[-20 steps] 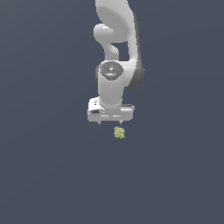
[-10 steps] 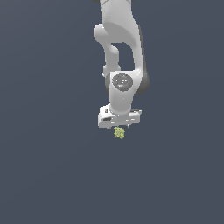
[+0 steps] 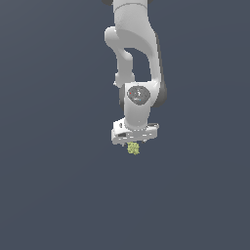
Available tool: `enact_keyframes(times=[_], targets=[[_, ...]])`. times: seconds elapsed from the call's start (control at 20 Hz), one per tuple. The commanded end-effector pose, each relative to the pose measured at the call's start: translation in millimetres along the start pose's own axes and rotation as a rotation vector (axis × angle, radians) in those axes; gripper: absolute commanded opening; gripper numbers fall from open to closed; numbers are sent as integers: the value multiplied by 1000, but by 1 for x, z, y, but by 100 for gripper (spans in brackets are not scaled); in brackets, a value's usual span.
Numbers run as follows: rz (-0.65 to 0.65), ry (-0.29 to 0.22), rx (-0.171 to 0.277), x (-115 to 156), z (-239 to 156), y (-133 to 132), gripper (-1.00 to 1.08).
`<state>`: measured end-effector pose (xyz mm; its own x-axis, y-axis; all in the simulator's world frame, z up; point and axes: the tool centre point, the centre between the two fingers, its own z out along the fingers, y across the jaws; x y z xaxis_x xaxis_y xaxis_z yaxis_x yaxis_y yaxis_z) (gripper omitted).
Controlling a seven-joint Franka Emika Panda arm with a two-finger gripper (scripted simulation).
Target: Pick up the object and move it to a goal position.
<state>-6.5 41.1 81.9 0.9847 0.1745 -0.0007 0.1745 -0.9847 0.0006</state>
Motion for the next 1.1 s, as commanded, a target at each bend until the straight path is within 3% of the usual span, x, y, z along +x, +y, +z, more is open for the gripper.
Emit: enact_keyframes(times=[0.0, 0.6, 0.65, 1.05], targets=[[-1, -1, 0, -1, 8, 0, 100], [-3, 1, 1, 0, 47, -1, 100], [-3, 1, 1, 0, 47, -1, -100], [-3, 1, 1, 0, 47, -1, -100]])
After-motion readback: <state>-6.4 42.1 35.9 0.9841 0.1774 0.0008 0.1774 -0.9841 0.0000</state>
